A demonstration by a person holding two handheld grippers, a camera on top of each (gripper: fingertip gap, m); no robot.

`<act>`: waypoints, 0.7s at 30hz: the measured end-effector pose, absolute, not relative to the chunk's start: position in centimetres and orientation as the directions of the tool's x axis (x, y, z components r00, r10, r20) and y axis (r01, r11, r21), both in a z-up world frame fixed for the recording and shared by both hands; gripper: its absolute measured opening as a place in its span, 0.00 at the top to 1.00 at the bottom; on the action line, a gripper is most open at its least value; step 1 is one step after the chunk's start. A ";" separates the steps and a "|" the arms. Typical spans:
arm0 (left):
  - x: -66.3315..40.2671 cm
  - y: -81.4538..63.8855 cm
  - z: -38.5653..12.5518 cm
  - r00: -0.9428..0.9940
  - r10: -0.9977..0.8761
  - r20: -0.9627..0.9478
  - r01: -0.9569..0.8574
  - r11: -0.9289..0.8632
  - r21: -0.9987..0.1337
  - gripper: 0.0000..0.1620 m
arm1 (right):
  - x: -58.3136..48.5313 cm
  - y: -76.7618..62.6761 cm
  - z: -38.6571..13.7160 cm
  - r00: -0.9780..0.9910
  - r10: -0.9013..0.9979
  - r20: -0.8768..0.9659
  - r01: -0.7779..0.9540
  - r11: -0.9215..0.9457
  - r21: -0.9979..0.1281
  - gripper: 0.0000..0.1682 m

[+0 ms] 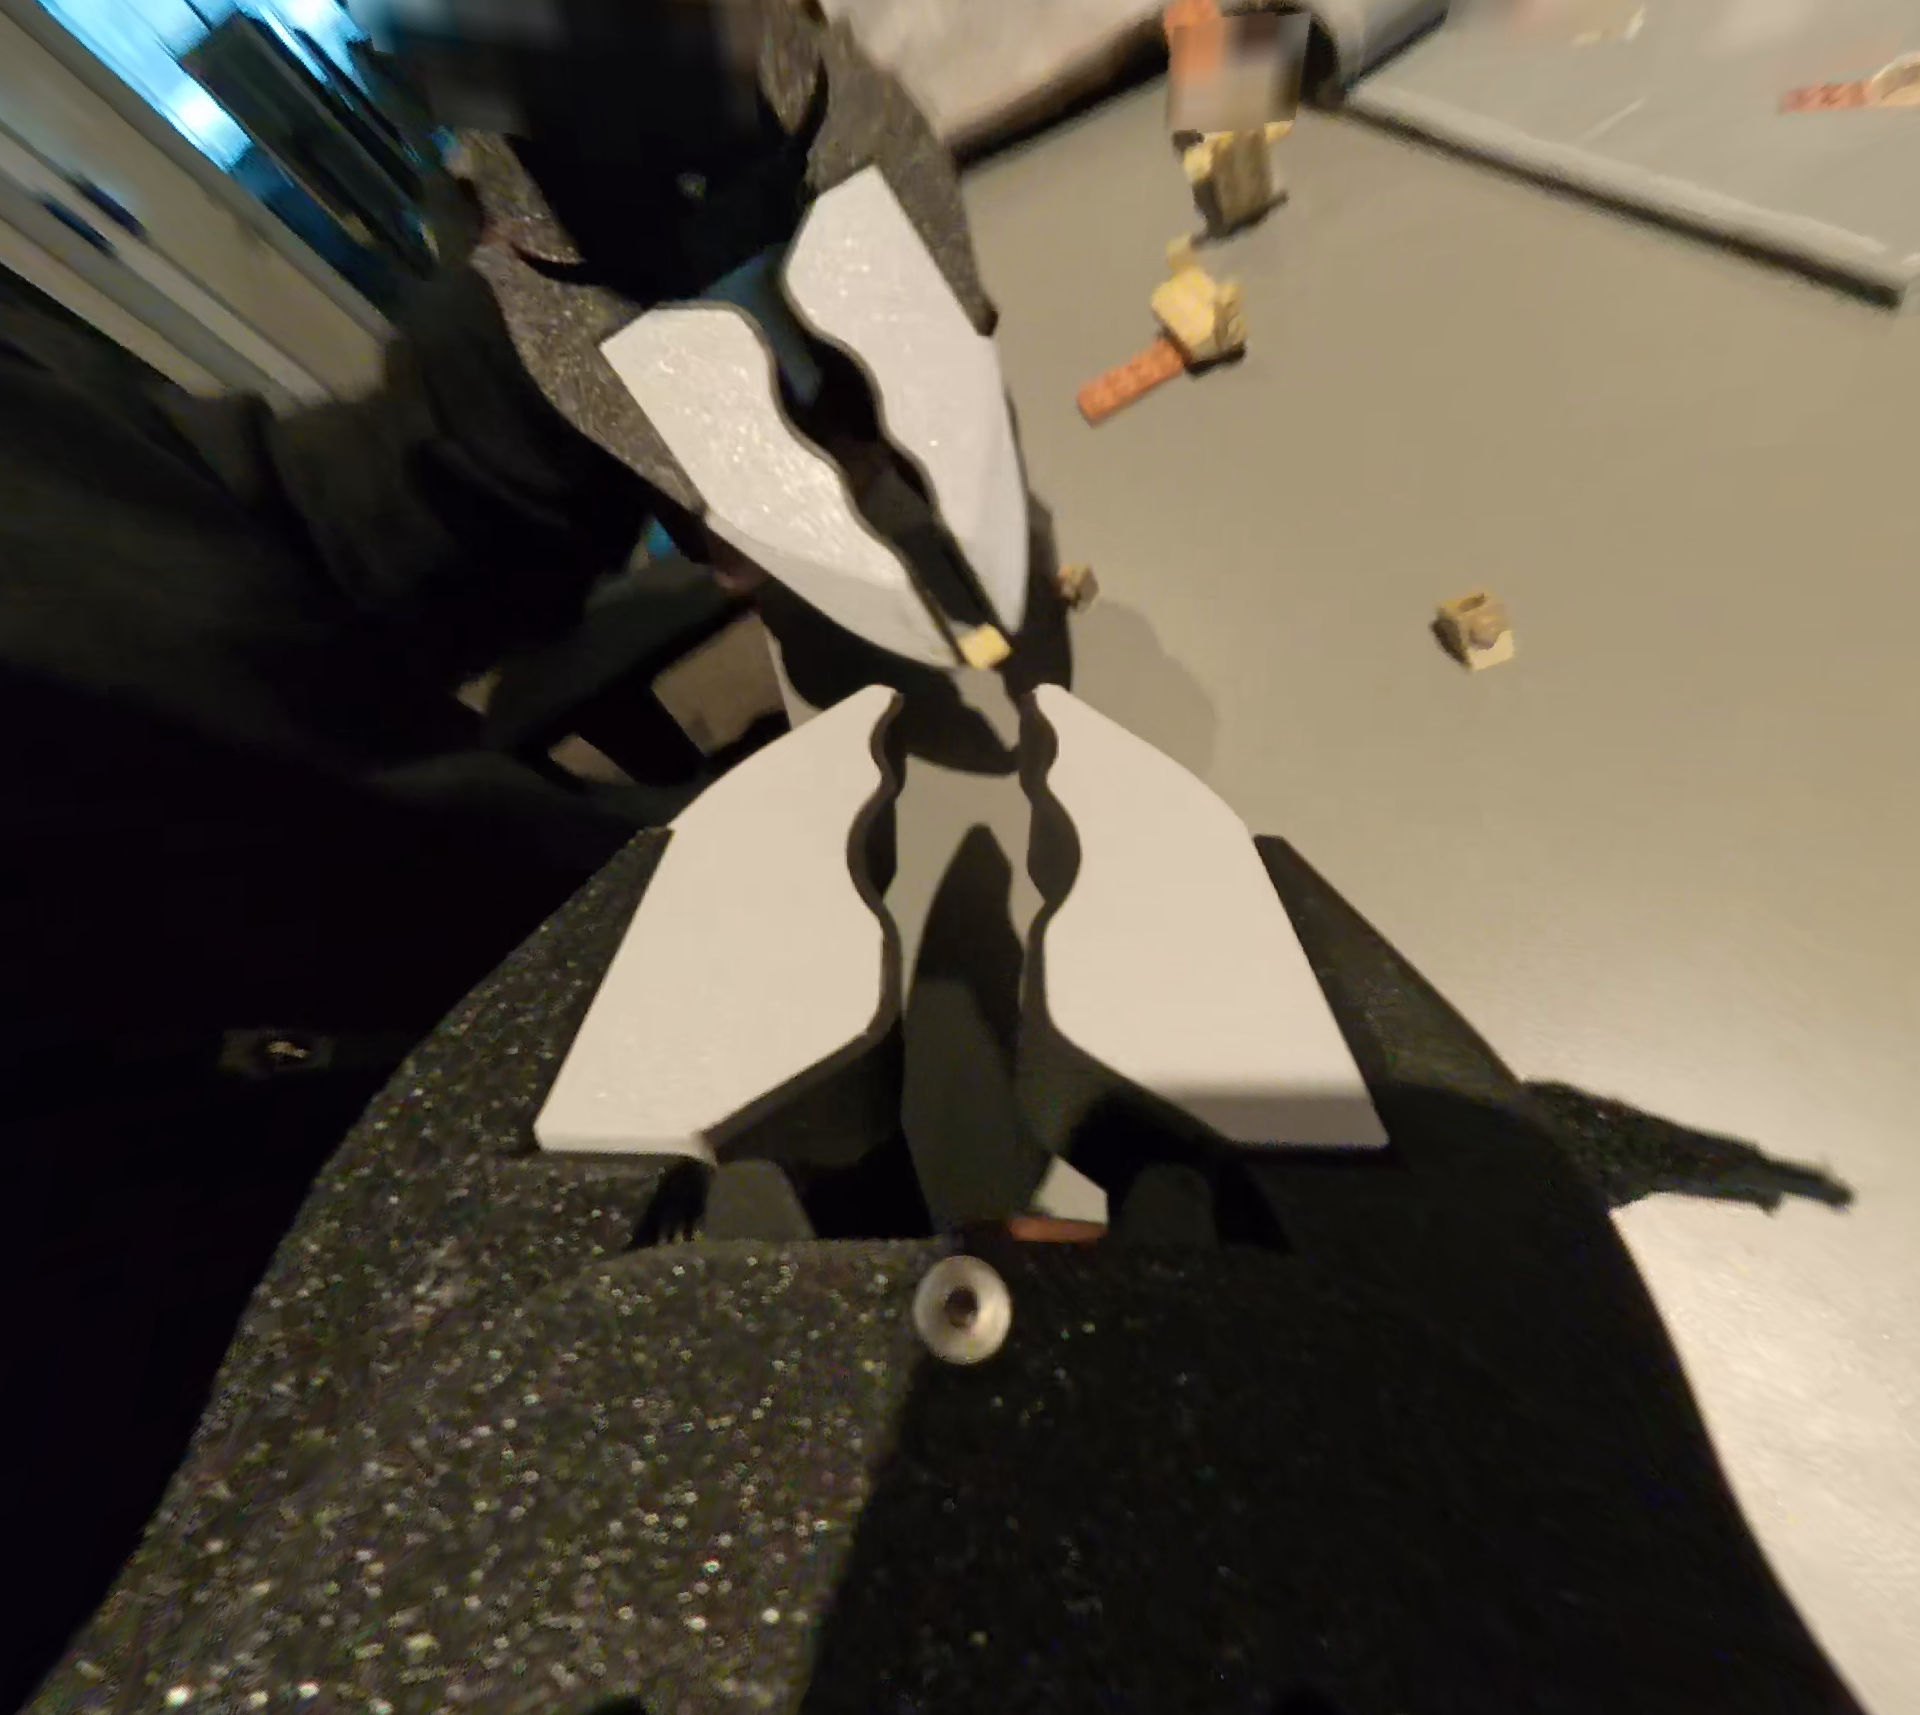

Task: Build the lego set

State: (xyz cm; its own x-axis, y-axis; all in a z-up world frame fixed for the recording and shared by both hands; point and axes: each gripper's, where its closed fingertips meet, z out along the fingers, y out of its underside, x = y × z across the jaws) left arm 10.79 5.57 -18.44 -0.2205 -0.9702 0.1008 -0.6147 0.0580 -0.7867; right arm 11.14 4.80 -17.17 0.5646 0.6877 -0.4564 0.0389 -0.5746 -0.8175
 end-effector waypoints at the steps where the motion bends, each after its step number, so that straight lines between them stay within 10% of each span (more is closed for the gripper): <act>1: 10.8 5.6 -17.5 -0.212 -0.967 0.140 -0.557 0.002 -0.831 0.96 | 11.2 4.9 -16.7 0.556 0.697 -0.453 0.017 -0.555 -0.832 0.87; 9: 9.5 5.1 -13.4 -0.206 -0.785 0.584 -0.289 -0.522 -0.803 0.96 | 9.5 5.0 -14.1 0.580 0.812 -0.071 0.122 -0.172 -0.977 0.88; 21: 8.8 4.7 -11.5 -0.326 -0.538 0.778 -0.202 -0.764 -0.613 0.96 | 8.5 5.1 -12.3 0.613 0.756 0.228 0.240 0.097 -0.966 0.92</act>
State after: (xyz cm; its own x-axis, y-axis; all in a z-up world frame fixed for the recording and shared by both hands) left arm 8.76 4.68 -11.55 -0.3258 -0.5378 0.7776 -0.2021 -0.7639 -0.6129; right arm 8.47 5.10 -12.25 0.6132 0.7562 0.2284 0.2399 0.0972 -0.9659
